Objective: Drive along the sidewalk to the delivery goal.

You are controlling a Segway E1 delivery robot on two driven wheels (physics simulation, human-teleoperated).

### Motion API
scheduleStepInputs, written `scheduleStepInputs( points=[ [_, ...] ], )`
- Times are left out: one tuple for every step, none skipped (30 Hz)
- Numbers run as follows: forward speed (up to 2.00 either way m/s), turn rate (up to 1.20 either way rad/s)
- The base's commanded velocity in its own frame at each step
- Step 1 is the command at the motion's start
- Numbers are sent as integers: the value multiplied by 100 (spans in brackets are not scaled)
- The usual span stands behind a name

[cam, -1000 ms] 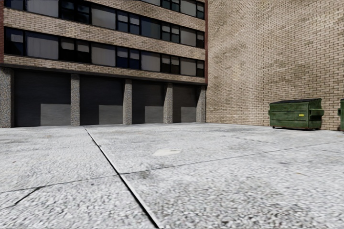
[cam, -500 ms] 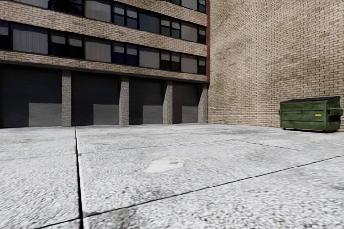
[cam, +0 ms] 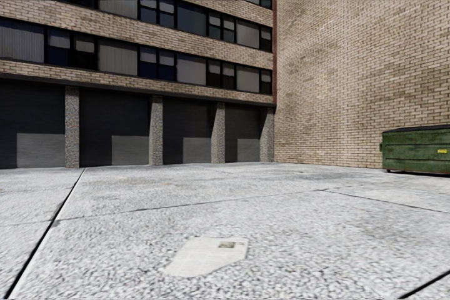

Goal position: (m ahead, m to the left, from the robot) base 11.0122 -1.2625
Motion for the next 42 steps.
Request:
scheduleStepInputs(
  points=[
    [200,-22],
    [200,-22],
    [200,-22],
    [200,-22],
    [200,-21],
    [200,-20],
    [200,-20],
    [200,-6],
    [200,0],
    [200,0],
    [200,0],
    [200,0],
    [200,0],
    [200,0],
    [200,0],
    [200,0],
    [200,0],
    [200,0],
    [200,0],
    [200,0],
    [200,0],
    [200,0],
    [200,0],
    [200,0],
    [200,0],
    [200,0],
    [200,0],
    [200,0],
    [200,0],
    [200,0],
    [200,0],
    [200,0],
    [200,0],
    [200,-18],
    [200,-25],
    [200,-26],
    [200,-26],
    [200,-27],
    [200,-27],
    [200,-27],
    [200,-27],
    [200,-27]
  ],
)
